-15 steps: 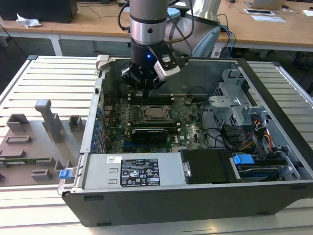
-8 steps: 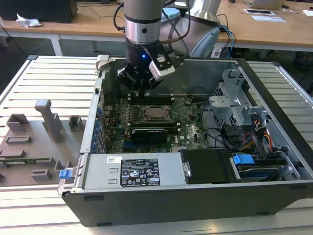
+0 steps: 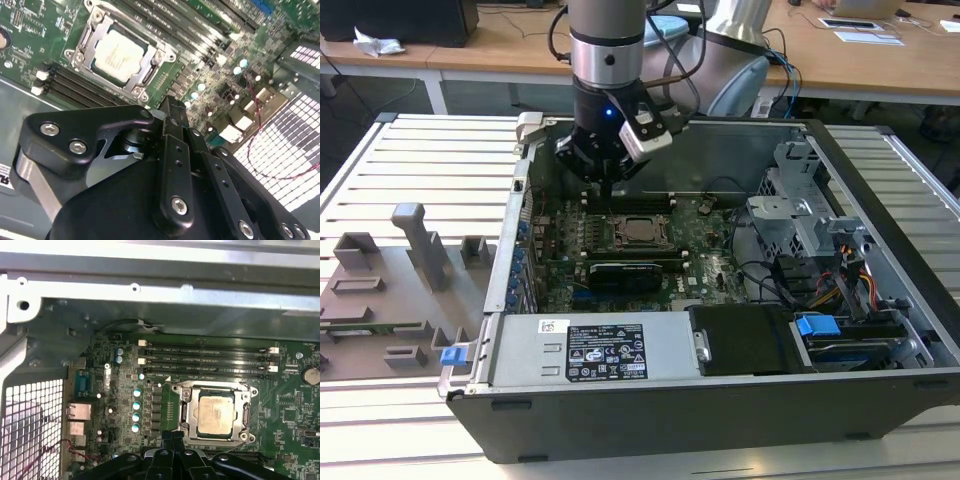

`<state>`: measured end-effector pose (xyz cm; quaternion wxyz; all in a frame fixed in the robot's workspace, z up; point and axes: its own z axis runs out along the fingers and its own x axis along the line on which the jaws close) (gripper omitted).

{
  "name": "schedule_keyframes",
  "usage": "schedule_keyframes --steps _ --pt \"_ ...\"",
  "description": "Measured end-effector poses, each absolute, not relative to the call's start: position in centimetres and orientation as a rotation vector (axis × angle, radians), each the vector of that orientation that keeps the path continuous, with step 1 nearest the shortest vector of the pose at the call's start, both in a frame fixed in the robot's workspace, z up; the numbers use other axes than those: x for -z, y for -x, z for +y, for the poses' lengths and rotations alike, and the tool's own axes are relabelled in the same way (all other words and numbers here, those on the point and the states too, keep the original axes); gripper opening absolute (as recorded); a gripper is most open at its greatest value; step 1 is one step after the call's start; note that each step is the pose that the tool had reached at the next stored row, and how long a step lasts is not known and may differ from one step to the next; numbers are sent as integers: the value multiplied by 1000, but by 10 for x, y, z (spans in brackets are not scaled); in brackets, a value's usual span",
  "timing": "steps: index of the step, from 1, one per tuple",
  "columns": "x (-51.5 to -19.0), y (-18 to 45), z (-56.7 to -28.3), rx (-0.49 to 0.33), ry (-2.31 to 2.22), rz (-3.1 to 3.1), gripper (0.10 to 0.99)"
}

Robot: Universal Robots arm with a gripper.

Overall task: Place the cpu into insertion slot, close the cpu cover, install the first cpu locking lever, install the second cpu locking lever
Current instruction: 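Install the first cpu locking lever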

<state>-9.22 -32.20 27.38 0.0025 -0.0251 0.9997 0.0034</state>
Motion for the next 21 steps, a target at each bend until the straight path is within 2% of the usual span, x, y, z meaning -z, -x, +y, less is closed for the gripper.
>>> schedule_keyframes --steps 13,21 --pt "-271 115 -287 -10 78 3136 106" --pt "-262 107 -282 -10 78 3136 106"
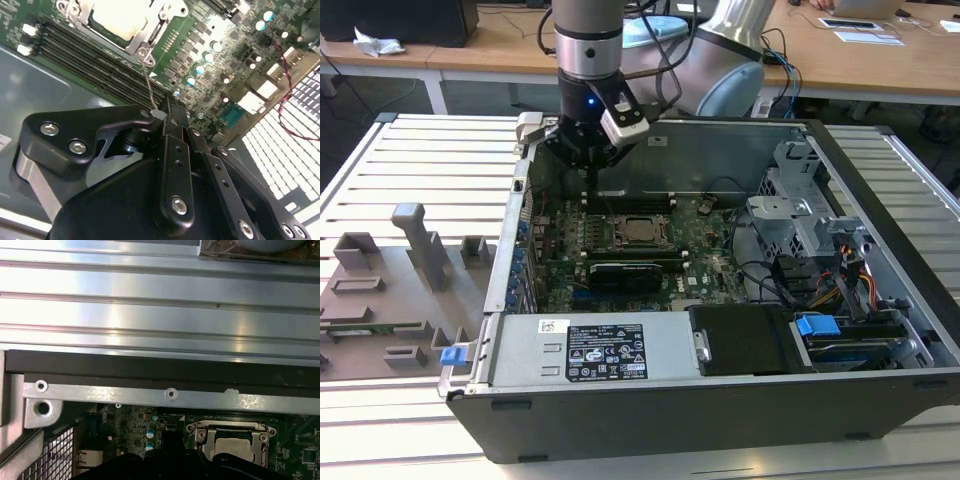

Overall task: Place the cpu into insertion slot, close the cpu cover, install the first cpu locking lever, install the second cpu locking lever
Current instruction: 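Install the first cpu locking lever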

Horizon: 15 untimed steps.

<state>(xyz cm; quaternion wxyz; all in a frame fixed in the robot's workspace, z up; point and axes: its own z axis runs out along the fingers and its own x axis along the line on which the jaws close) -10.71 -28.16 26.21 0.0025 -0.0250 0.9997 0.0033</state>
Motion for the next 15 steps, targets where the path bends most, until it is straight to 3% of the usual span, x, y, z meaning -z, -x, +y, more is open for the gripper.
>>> schedule_keyframes --steps 15 --pt "-261 68 -282 -10 78 3136 106"
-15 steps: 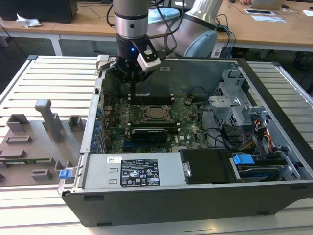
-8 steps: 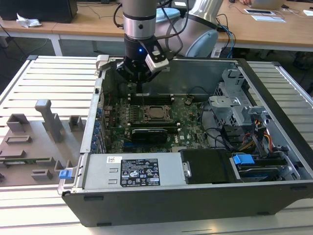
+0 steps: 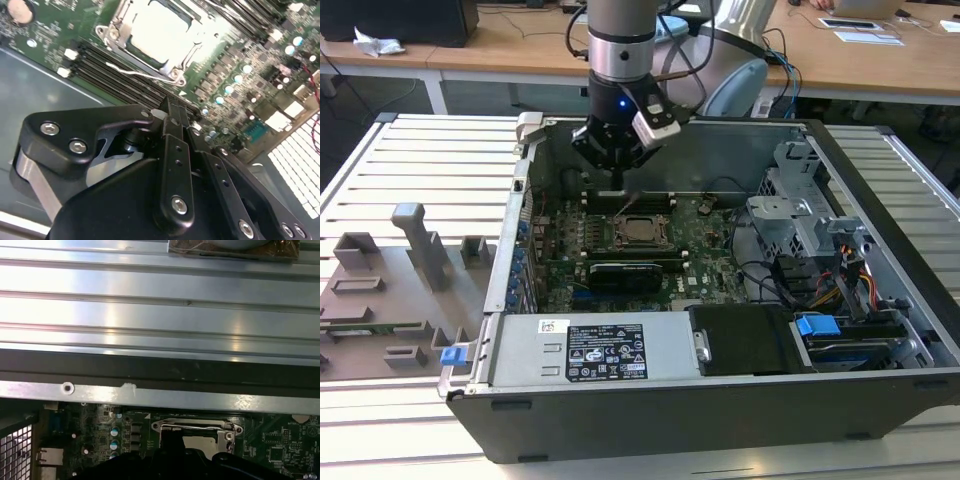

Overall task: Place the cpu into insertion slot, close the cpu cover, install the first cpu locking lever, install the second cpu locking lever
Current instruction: 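Install the first cpu locking lever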

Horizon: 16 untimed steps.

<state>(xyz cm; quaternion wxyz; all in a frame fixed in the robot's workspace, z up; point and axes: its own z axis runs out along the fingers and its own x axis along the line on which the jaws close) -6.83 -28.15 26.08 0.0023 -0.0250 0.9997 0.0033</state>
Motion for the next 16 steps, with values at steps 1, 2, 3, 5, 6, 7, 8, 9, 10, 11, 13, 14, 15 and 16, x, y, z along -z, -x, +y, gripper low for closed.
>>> schedule_keyframes --steps 1,2,3,5,6,7,8,9,10,11,13,14,15,16 --pt "-261 64 -282 -10 79 3136 106" --pt "-260 63 -282 -11 79 3136 106" --pt "-260 63 -282 -11 79 3136 106" --pt "-258 63 -282 -14 79 3136 106" --pt "-257 63 -282 -15 78 3136 106" --pt "-255 63 -282 -15 78 3136 106" --pt "-253 63 -282 -15 78 3136 106" --pt "-252 63 -282 -15 79 3136 106" --pt "-250 63 -282 -15 79 3136 106" --pt "-249 63 -282 -15 79 3136 106" --pt "-246 63 -282 -15 79 3136 106" --pt "-245 63 -282 -15 79 3136 106" --pt "-242 63 -282 -15 79 3136 106" --pt "-241 63 -282 -15 79 3136 106"
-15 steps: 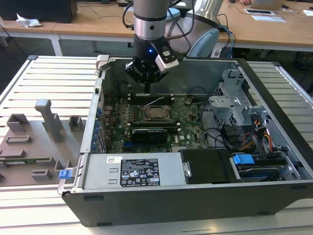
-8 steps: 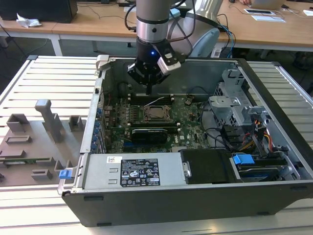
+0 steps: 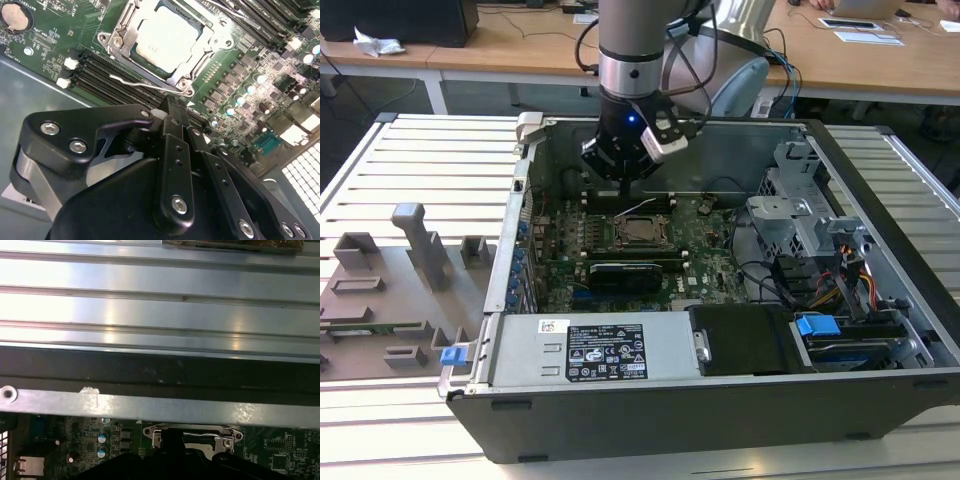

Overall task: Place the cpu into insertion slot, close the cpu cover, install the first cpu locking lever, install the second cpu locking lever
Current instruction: 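Install the first cpu locking lever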

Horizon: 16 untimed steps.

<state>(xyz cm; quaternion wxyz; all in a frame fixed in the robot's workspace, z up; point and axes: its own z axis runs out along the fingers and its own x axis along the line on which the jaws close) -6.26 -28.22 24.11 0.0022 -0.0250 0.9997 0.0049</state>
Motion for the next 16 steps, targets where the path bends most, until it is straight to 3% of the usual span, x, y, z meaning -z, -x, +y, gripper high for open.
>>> schedule_keyframes --steps 16 --pt "-221 63 -282 -17 78 3136 106"
